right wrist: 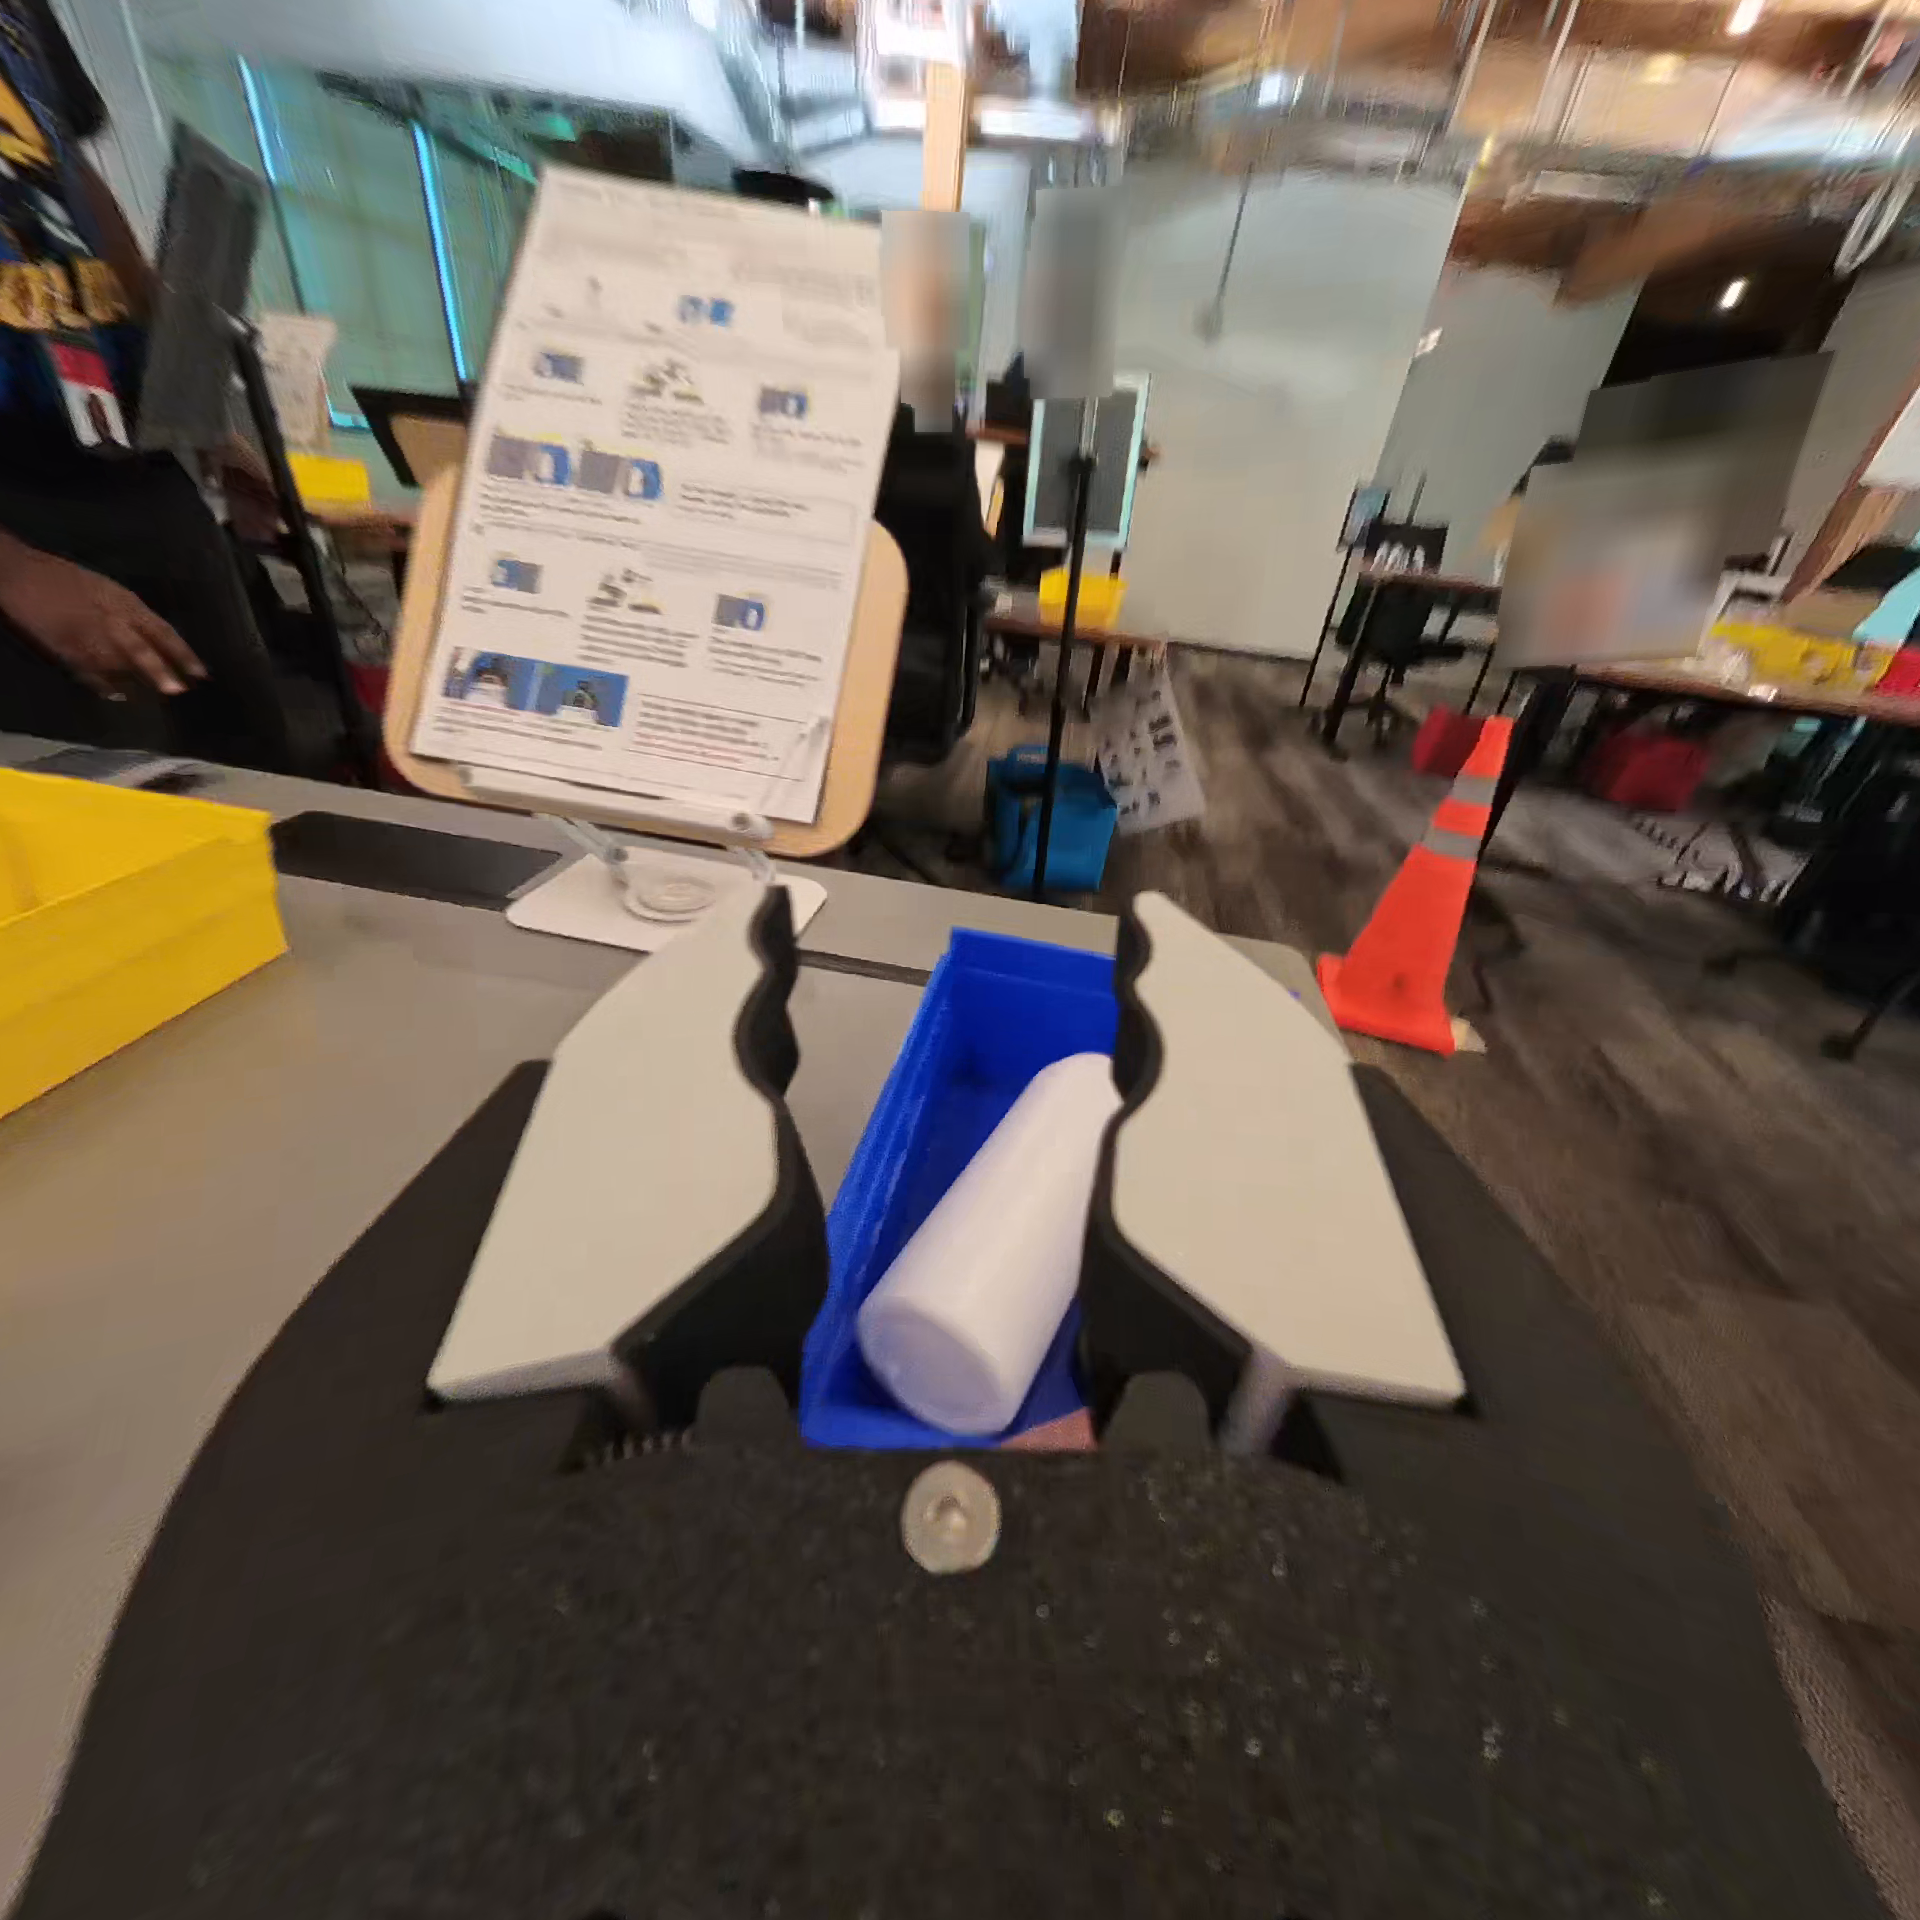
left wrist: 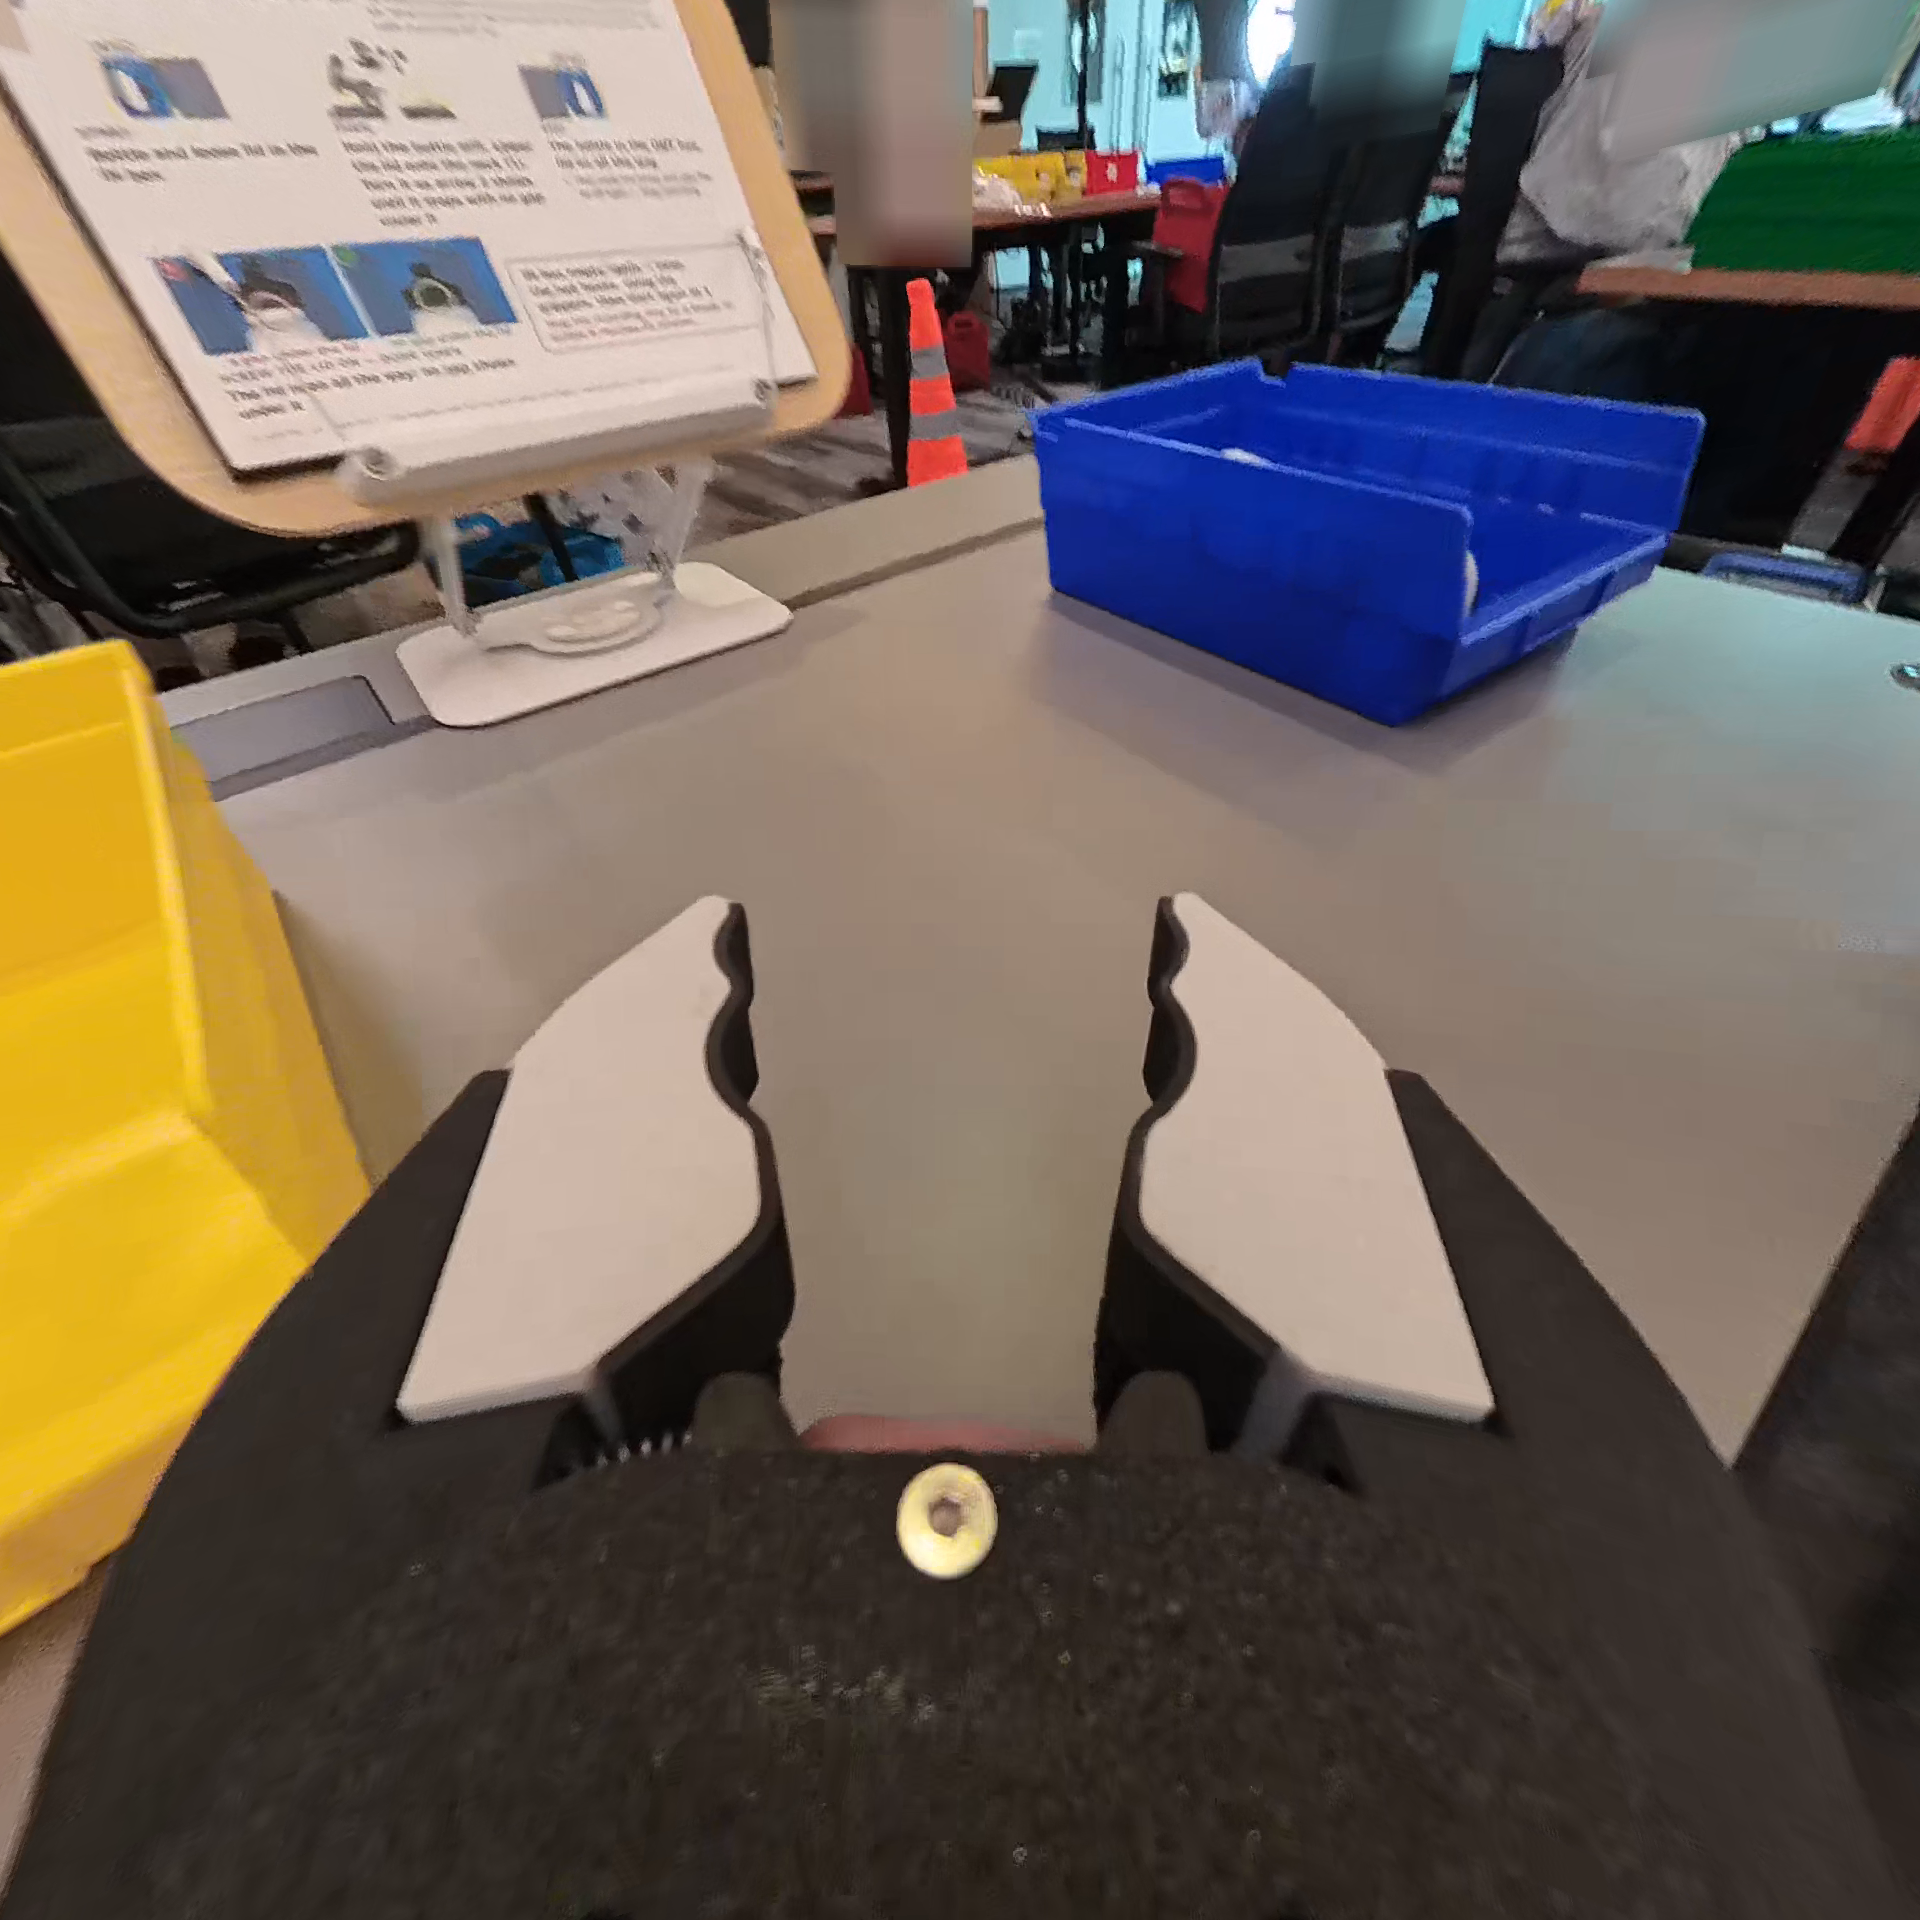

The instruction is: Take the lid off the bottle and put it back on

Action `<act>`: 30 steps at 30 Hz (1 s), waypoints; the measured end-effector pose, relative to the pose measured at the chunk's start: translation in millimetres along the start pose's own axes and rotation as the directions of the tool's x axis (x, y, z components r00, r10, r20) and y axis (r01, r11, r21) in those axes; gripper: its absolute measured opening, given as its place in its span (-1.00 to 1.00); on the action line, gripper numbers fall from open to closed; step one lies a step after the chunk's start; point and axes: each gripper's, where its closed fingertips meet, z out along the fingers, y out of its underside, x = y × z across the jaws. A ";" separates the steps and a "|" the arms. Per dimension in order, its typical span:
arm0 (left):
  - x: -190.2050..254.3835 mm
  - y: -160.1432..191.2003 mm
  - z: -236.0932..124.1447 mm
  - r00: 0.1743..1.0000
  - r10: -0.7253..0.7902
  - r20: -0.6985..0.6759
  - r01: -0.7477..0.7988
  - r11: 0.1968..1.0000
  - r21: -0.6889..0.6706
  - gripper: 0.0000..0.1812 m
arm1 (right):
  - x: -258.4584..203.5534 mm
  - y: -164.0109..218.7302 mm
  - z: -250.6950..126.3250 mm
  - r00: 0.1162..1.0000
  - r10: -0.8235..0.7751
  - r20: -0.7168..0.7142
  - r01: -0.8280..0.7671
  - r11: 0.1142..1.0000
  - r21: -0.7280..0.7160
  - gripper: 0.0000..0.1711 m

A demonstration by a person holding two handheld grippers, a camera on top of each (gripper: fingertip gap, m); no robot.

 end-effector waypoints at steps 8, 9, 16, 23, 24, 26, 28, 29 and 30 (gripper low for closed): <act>-42.6 5.3 -7.1 0.983 -0.029 0.184 0.030 1.000 0.000 -0.22 | -66.8 155.7 -46.2 0.983 0.158 0.098 -0.120 0.942 -0.315 -0.33; -45.9 8.1 -7.6 0.980 -0.048 0.195 0.051 0.999 -0.008 -0.22 | -67.3 170.3 -41.8 0.981 0.167 0.095 -0.120 0.919 -0.375 -0.30; -47.2 19.7 -2.4 0.973 -0.141 0.181 0.156 0.985 -0.074 -0.23 | -40.9 181.8 -35.6 0.978 0.206 0.003 -0.192 0.914 -0.357 -0.39; -38.6 23.7 -1.3 0.980 -0.118 0.159 0.135 0.986 -0.102 -0.24 | -41.8 183.3 -37.1 0.950 0.312 0.019 -0.285 0.890 -0.355 -0.40; -38.6 23.4 -1.6 0.980 -0.120 0.159 0.137 0.986 -0.100 -0.24 | -42.7 184.4 -37.5 0.952 0.306 0.022 -0.278 0.890 -0.361 -0.40; -38.6 24.2 -1.0 0.980 -0.120 0.159 0.138 0.985 -0.104 -0.25 | -43.8 186.9 -36.6 0.957 0.288 0.023 -0.259 0.891 -0.372 -0.38; -38.2 27.2 0.5 0.981 -0.115 0.156 0.134 0.984 -0.119 -0.25 | -45.3 187.1 -32.6 0.964 0.266 0.022 -0.239 0.899 -0.368 -0.32; -37.6 28.8 1.5 0.982 -0.114 0.153 0.134 0.983 -0.128 -0.25 | -47.7 187.8 -28.5 0.968 0.248 0.026 -0.222 0.904 -0.365 -0.30; -36.3 30.0 2.8 0.982 -0.117 0.147 0.137 0.981 -0.136 -0.24 | -52.1 190.1 -22.4 0.973 0.228 0.033 -0.200 0.907 -0.371 -0.28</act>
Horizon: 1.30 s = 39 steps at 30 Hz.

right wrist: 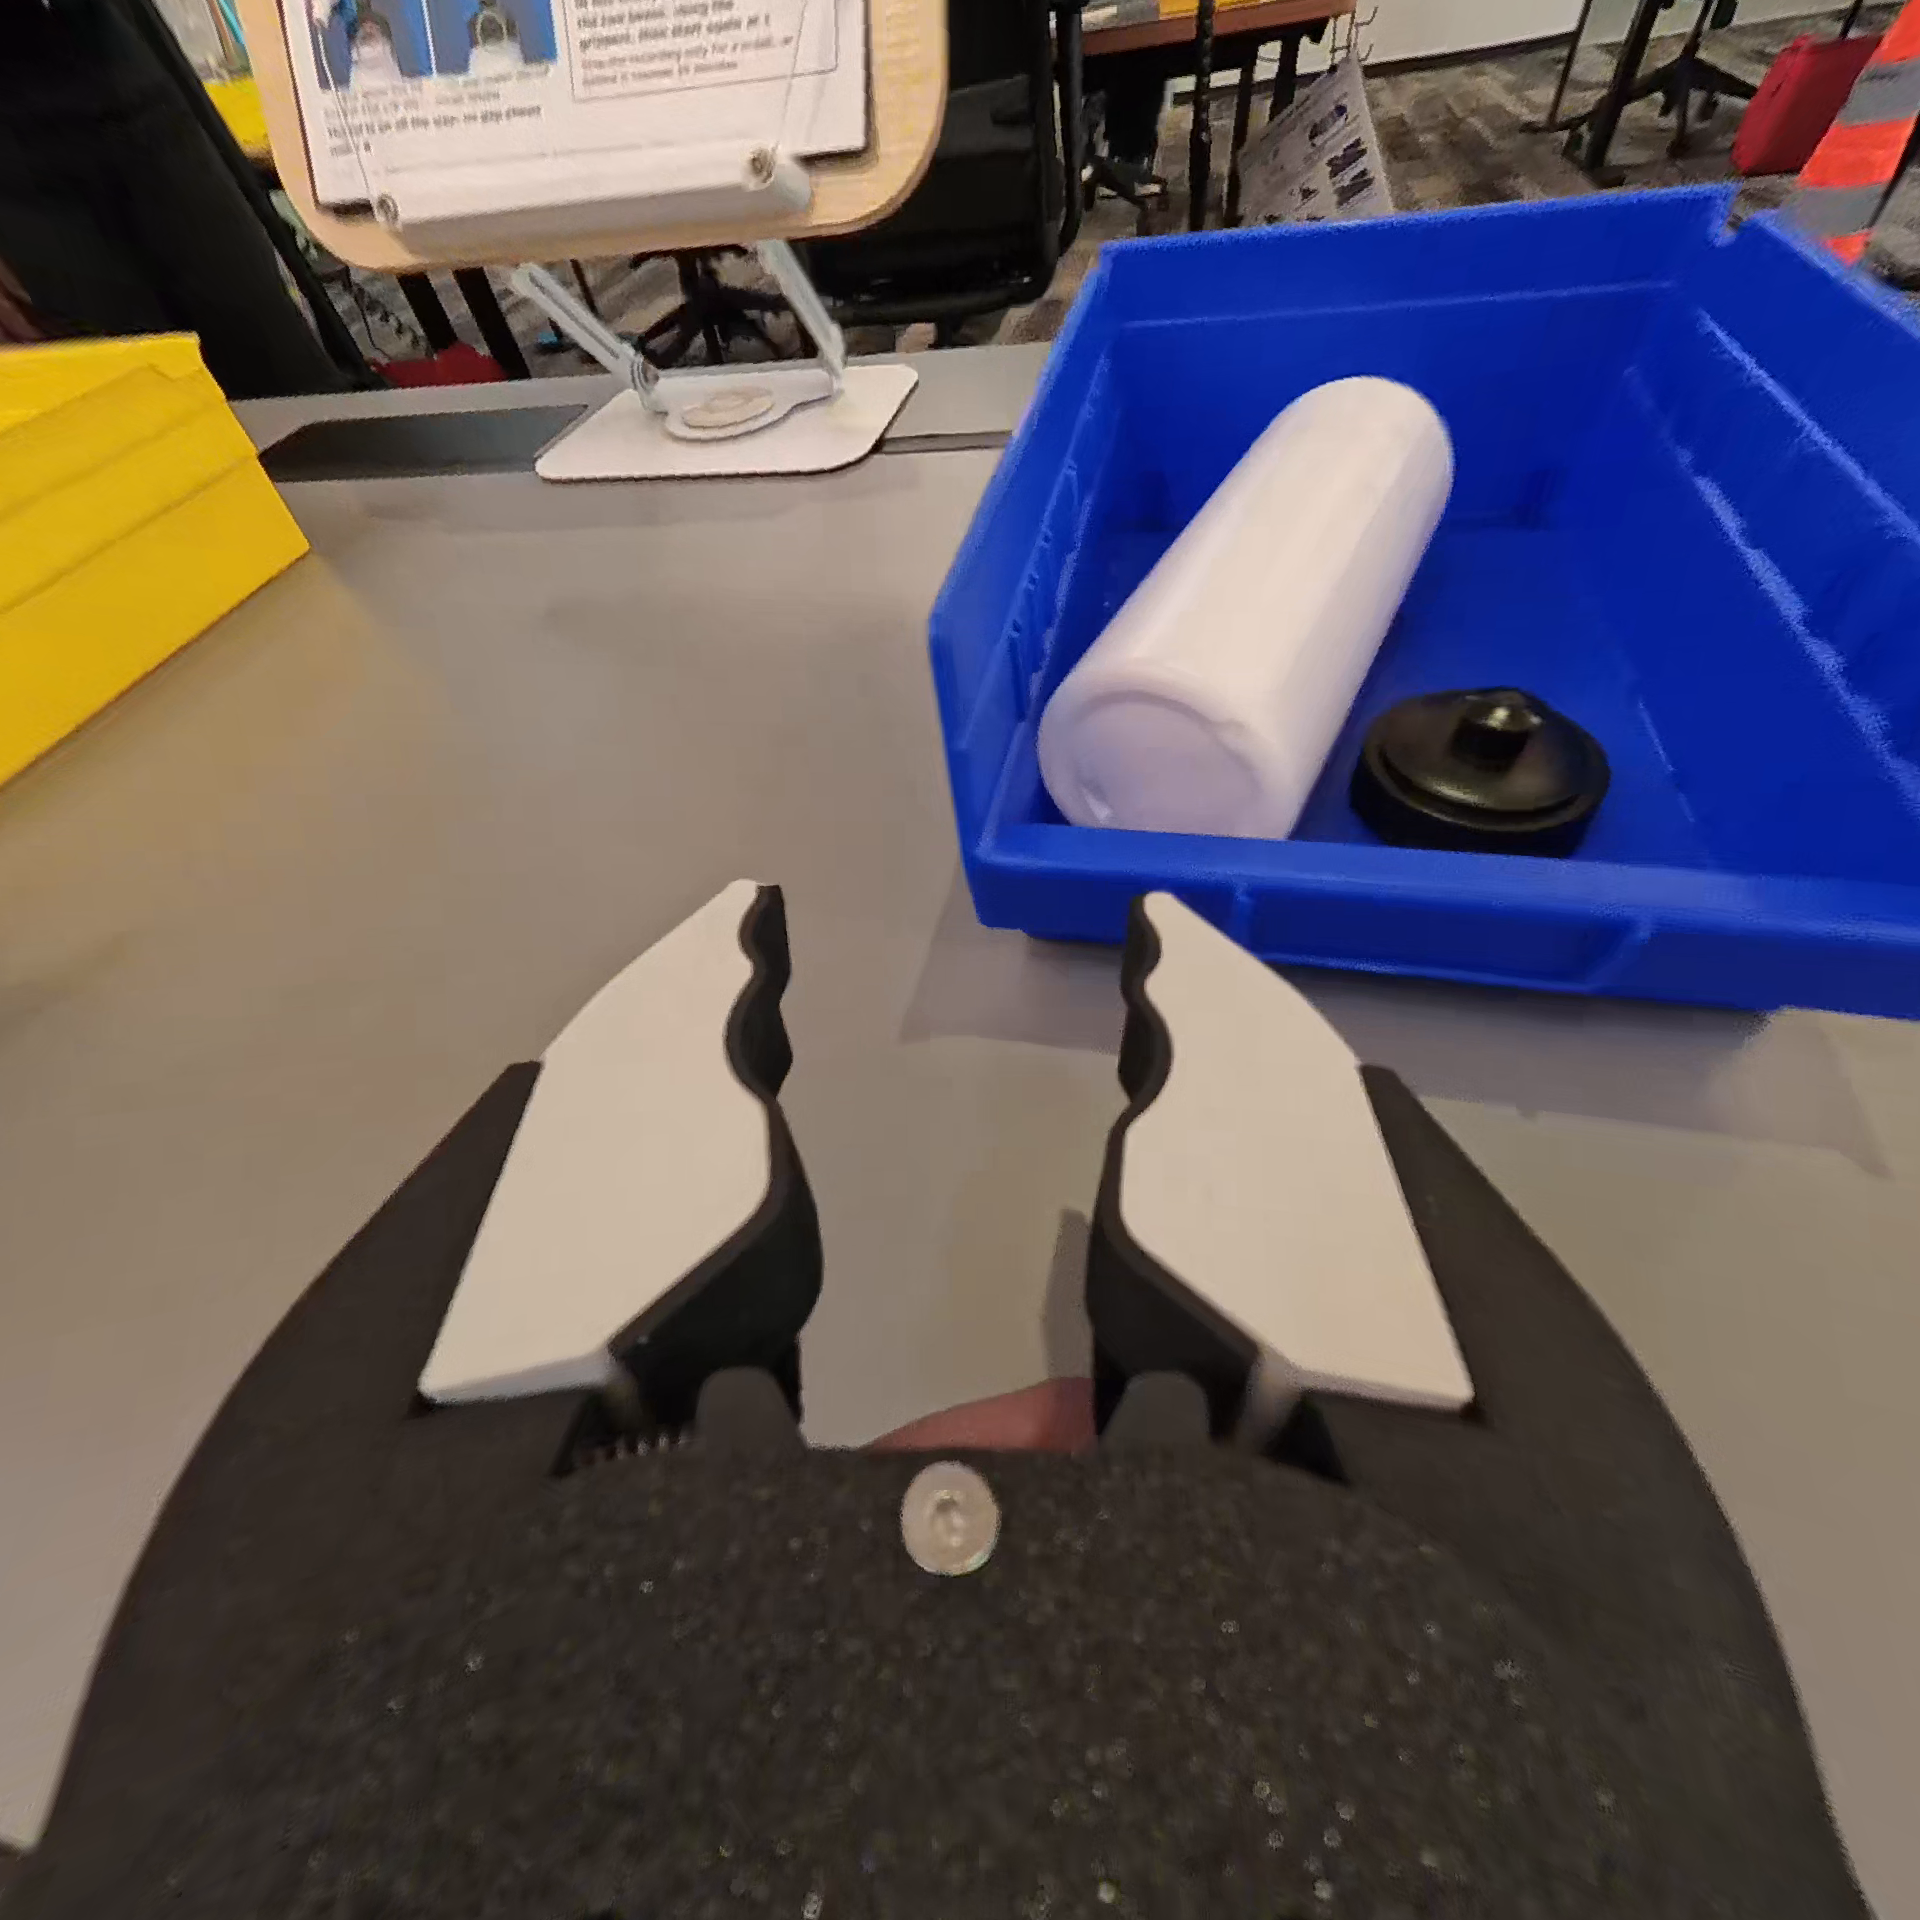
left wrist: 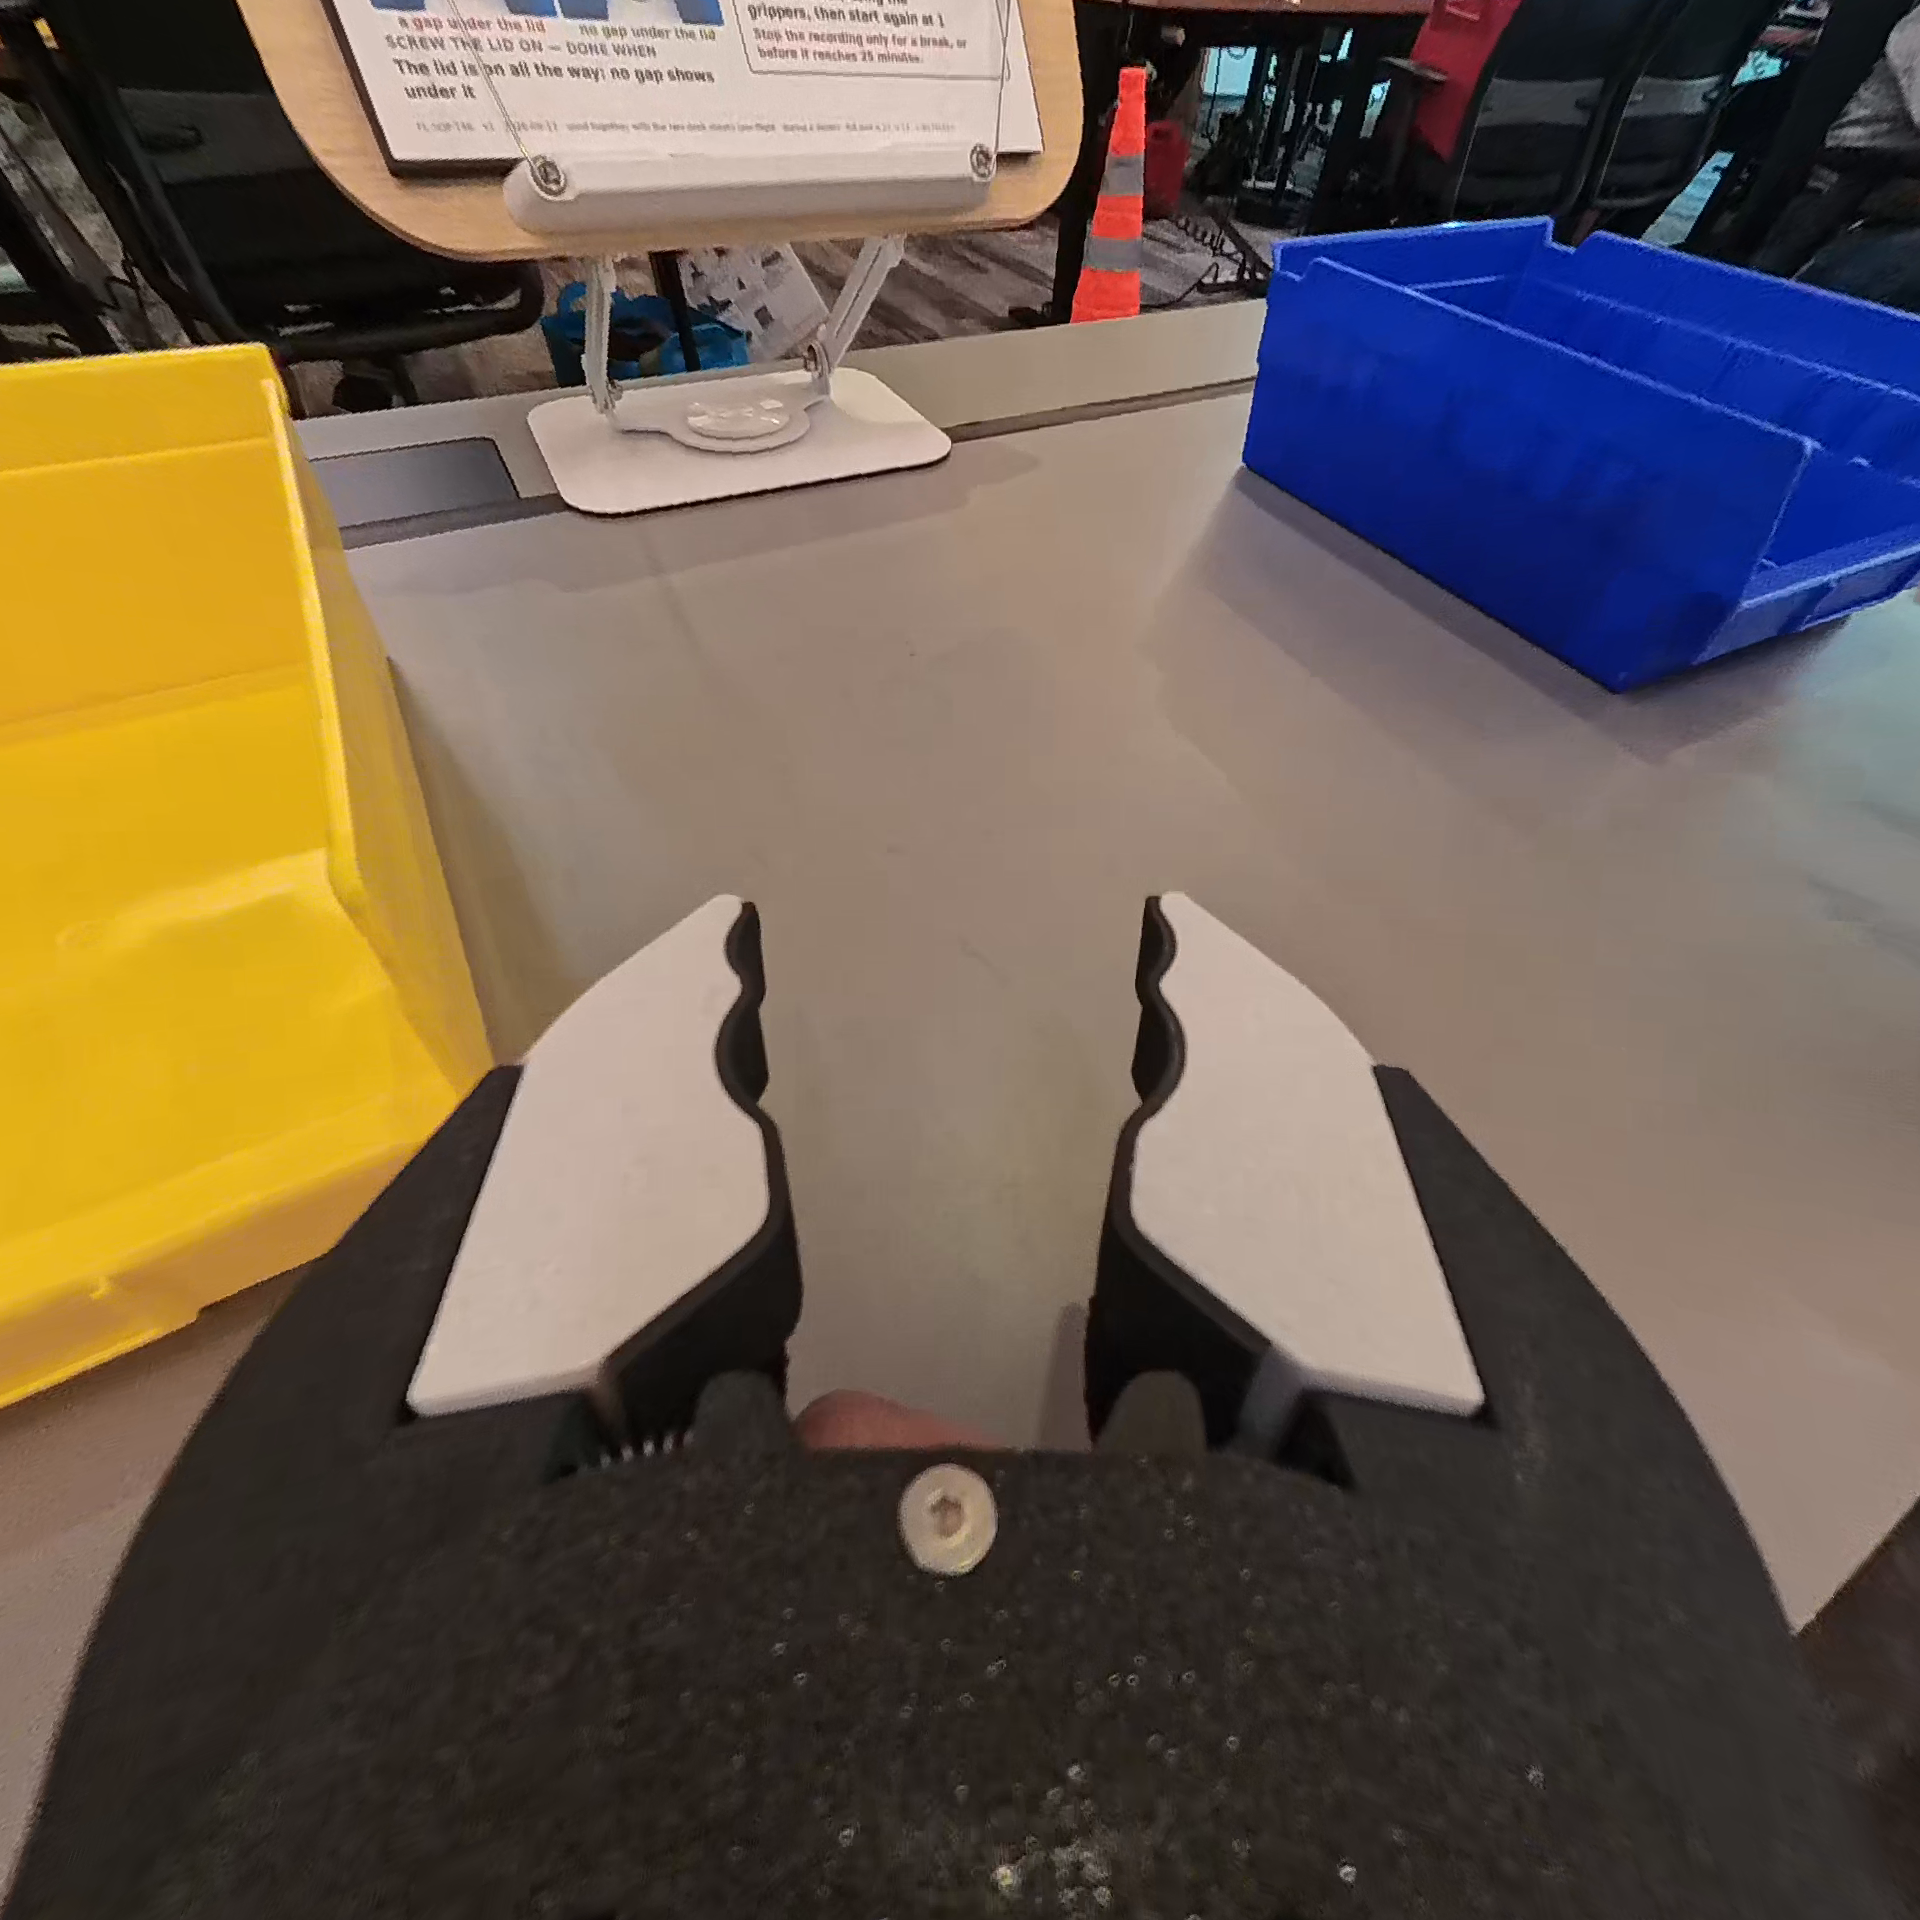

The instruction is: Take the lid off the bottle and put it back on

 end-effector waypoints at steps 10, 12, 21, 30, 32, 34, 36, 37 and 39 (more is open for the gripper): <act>21.0 4.5 4.6 0.996 0.086 -0.031 -0.086 0.996 -0.015 -0.23 | -15.7 -12.1 67.2 0.971 -0.174 -0.164 0.170 0.985 -0.041 -0.17; 26.9 6.5 8.0 0.994 0.102 -0.043 -0.103 0.994 -0.022 -0.22 | -36.3 -12.9 74.8 0.990 -0.132 -0.040 0.130 0.991 -0.043 -0.11; 128.4 -13.1 91.9 0.963 0.139 -0.230 -0.152 0.987 -0.041 -0.14 | -53.9 -42.4 3.4 0.989 -0.105 0.105 0.082 0.975 0.204 -0.41; 219.3 -16.0 216.1 0.984 -0.049 -0.168 0.009 0.973 -0.231 -0.45 | 113.0 -23.2 -16.7 0.858 0.060 -0.511 -0.015 0.996 0.091 -0.28; 223.3 -20.0 220.5 0.974 -0.133 -0.184 0.088 0.968 -0.234 -0.73 | 123.9 -9.1 -4.3 0.860 0.122 -0.496 -0.117 0.992 0.042 -0.30; 213.3 -20.8 220.5 0.985 -0.119 -0.128 0.083 0.963 -0.257 -0.86 | 125.1 -3.2 8.3 0.877 0.174 -0.448 -0.187 0.982 0.016 -0.66; 203.4 -22.2 213.9 0.990 -0.099 -0.101 0.070 0.964 -0.255 -0.88 | 115.8 -1.5 15.4 0.893 0.213 -0.396 -0.233 0.973 -0.003 -0.95; 197.5 -24.5 207.9 0.991 -0.096 -0.091 0.070 0.966 -0.250 -0.88 | 109.3 -2.5 16.0 0.896 0.199 -0.398 -0.219 0.976 -0.006 -0.95; 181.2 -31.7 193.1 0.993 -0.097 -0.071 0.078 0.969 -0.234 -0.89 | 92.4 -9.4 16.0 0.901 0.105 -0.421 -0.122 0.993 -0.012 -0.97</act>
